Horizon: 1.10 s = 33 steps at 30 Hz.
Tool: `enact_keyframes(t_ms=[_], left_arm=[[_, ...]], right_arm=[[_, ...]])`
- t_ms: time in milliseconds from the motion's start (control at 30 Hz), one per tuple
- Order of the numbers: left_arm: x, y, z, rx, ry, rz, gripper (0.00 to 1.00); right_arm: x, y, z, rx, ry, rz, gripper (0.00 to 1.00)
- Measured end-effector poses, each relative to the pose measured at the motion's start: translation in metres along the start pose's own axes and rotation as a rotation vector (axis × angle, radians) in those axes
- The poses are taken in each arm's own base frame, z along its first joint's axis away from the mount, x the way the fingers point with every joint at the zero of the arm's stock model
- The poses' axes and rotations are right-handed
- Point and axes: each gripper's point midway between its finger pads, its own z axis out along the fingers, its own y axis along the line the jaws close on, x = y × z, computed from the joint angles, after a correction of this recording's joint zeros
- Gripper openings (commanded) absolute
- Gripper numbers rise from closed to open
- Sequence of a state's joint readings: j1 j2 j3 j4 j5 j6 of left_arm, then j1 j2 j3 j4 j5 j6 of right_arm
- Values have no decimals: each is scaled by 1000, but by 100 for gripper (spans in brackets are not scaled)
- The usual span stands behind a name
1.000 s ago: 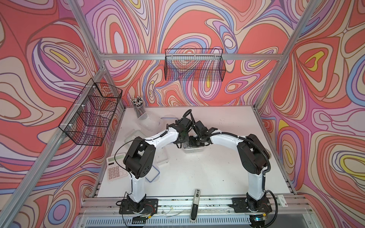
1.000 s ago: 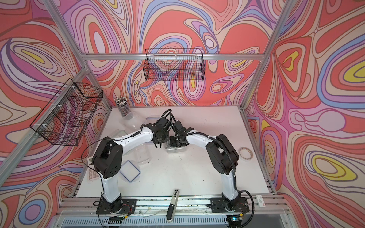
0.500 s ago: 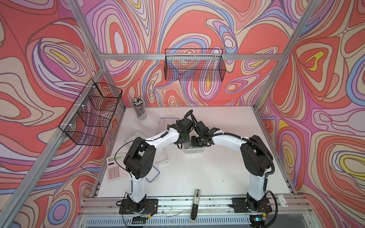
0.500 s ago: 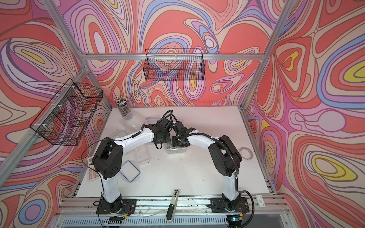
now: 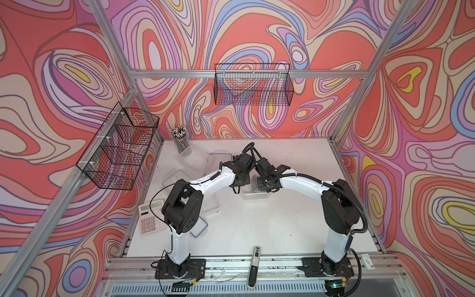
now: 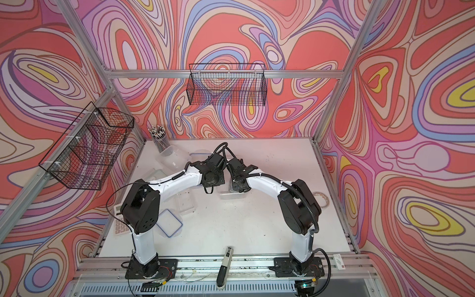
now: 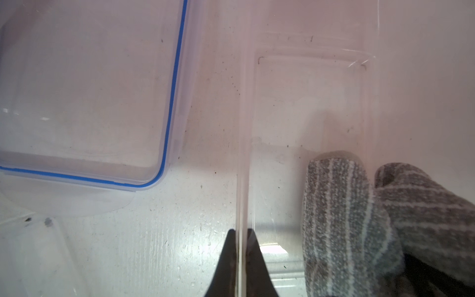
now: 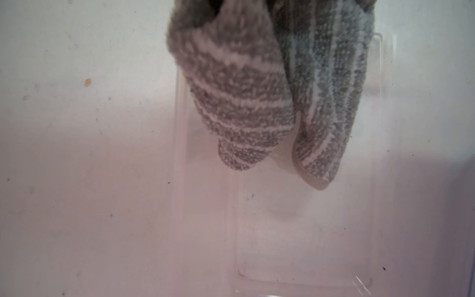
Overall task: Wipe the insides of the lunch boxes
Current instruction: Wipe the dirt inside the lunch box.
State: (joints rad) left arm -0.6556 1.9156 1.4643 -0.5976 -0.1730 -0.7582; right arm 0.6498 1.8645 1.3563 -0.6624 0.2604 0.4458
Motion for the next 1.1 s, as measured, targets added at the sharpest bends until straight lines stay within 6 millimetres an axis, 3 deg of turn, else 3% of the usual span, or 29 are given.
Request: enact_keyframes(t_ms=[400,633,733,967,1100], left_arm=[[-7,3,-1,-13,-1,19,0],[-7,7,11,-41,11,19,3],[-3,6,14,-58,9,31,8],[-2,4,13,-57,6,35,16],[1,5,15,-63,15,38,22]], right_arm=[[-22,25,-7,-125,-62,27,0],[-35,37,-25,-195,-117,50,0],[-56,42,-52,-238,-199,63,0],[-97,29,-127,-276,-392,91,0],[-107,12,-151,-246,-456,107,0]])
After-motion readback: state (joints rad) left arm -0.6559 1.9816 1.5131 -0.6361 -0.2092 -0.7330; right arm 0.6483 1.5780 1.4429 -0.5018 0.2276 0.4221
